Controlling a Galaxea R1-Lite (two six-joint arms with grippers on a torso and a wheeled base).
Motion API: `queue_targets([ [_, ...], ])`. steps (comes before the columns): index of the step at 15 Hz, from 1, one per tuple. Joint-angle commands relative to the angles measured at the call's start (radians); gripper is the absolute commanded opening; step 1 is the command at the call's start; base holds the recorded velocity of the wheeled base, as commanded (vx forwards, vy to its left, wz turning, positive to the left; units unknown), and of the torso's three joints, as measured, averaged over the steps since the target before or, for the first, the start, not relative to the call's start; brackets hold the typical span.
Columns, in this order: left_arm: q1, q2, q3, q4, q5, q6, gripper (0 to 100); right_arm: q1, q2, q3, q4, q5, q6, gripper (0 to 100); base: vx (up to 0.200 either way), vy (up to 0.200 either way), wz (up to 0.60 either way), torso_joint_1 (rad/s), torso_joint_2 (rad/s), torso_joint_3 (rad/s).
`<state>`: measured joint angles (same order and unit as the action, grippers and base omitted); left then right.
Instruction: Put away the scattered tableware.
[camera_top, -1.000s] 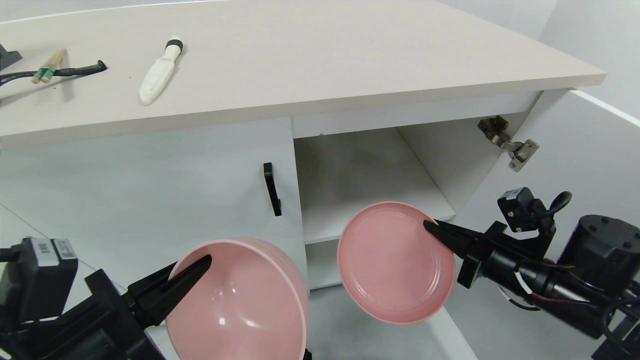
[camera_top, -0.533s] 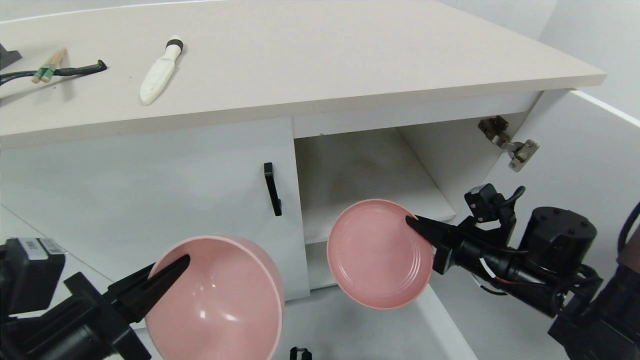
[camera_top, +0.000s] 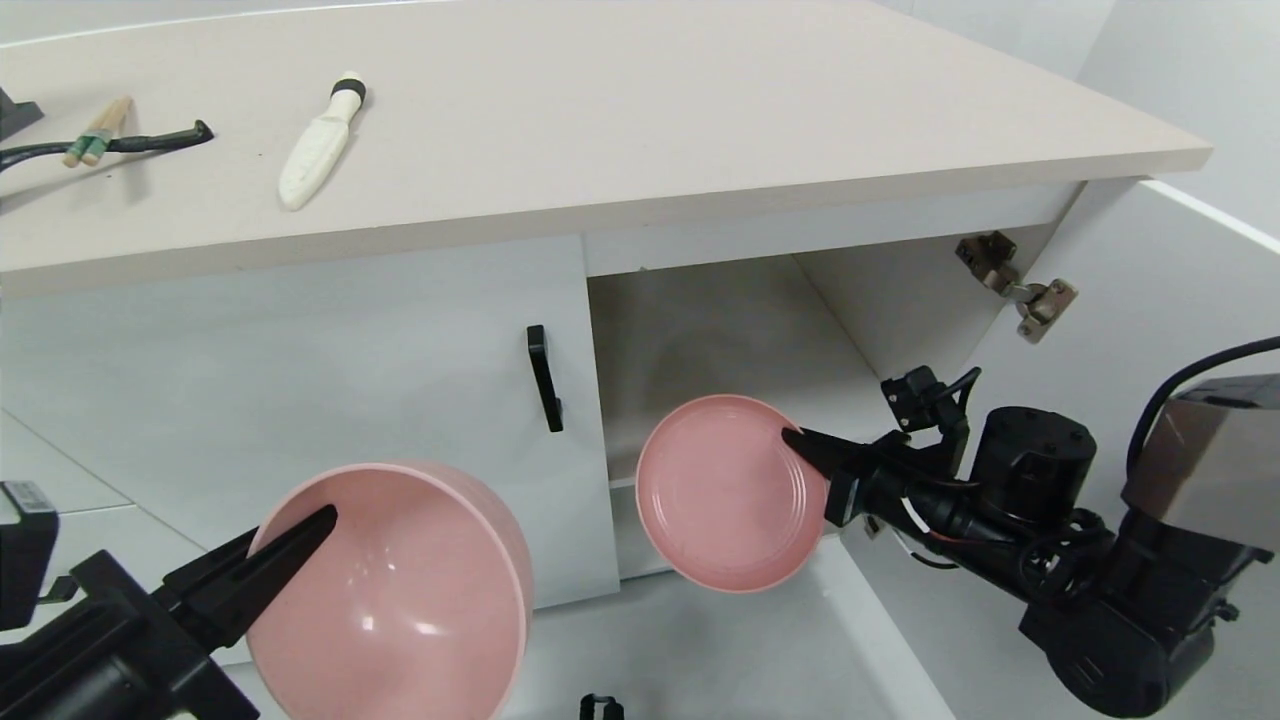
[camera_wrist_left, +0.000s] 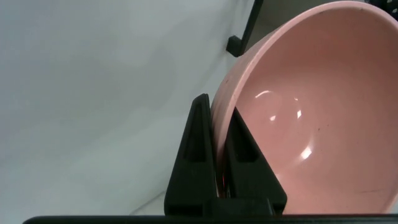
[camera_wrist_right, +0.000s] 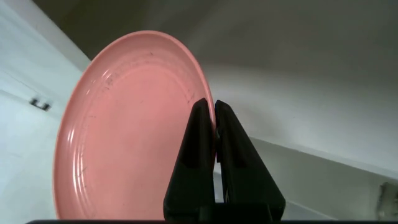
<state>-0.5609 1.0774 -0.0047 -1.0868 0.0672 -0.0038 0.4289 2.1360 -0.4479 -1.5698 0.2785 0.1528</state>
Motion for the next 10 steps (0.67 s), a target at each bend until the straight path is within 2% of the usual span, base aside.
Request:
queue_targets([
  [1,0.007,0.027,-0.047,0.001,0.000,0.004,0,-0.001,0.015,-0.043,-0.001,0.001,0.022,0,0.000,0.000,0.00,0.000,0.00,0.000],
  [5,0.001,0.141,-0.093,-0.012,0.000,0.005,0,0.001,0.047,-0.087,-0.001,-0.056,0.027,0,0.000,0.000,0.00,0.000,0.00,0.000],
  [10,-0.007,0.164,-0.075,-0.013,0.002,0.004,0,0.002,0.099,-0.150,-0.001,-0.064,0.047,0,0.000,0.000,0.00,0.000,0.00,0.000],
])
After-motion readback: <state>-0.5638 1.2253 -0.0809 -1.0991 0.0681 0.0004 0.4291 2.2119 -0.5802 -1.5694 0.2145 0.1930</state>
